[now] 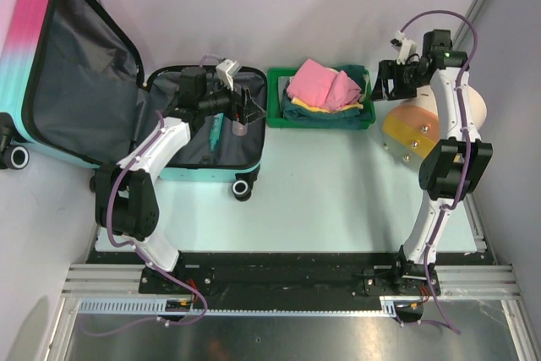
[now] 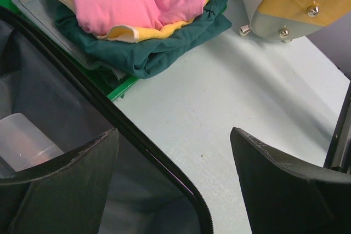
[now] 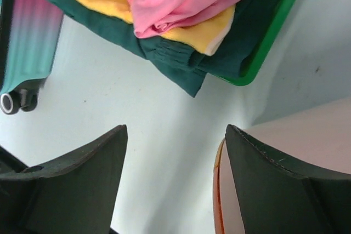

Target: Open, take out, and arrange the luggage

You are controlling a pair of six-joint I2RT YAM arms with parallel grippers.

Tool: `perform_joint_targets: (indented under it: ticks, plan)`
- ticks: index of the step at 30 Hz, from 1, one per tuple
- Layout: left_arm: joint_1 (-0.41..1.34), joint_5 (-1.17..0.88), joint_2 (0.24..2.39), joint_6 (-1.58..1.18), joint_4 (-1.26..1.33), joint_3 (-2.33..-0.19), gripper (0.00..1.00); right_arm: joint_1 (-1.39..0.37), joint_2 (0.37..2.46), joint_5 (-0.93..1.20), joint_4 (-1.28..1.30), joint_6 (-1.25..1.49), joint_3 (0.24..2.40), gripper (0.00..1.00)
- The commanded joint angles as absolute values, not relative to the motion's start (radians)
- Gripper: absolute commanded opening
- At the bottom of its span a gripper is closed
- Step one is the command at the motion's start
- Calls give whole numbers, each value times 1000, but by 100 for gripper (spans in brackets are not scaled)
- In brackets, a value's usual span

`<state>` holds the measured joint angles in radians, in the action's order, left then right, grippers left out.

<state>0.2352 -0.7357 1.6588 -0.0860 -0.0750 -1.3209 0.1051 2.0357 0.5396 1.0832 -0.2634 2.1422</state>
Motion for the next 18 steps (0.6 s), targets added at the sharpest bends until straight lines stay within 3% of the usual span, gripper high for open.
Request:
perform_joint_targets:
  ticks: [1, 6, 11, 18]
  plan:
    - [232, -750, 1612, -58, -60, -1313, 87, 135, 1962, 654, 1100, -235, 2215, 78]
    - [232, -752, 1605, -55, -60, -1308, 87, 225, 1970, 569, 1008, -164, 2361, 80]
    - [232, -756, 1612, -54, -60, -1308, 87, 339, 1950, 364, 922, -202, 2321, 87]
    - [232, -762, 1623, -55, -60, -1321, 87, 414, 2002, 301, 853, -236, 2278, 89]
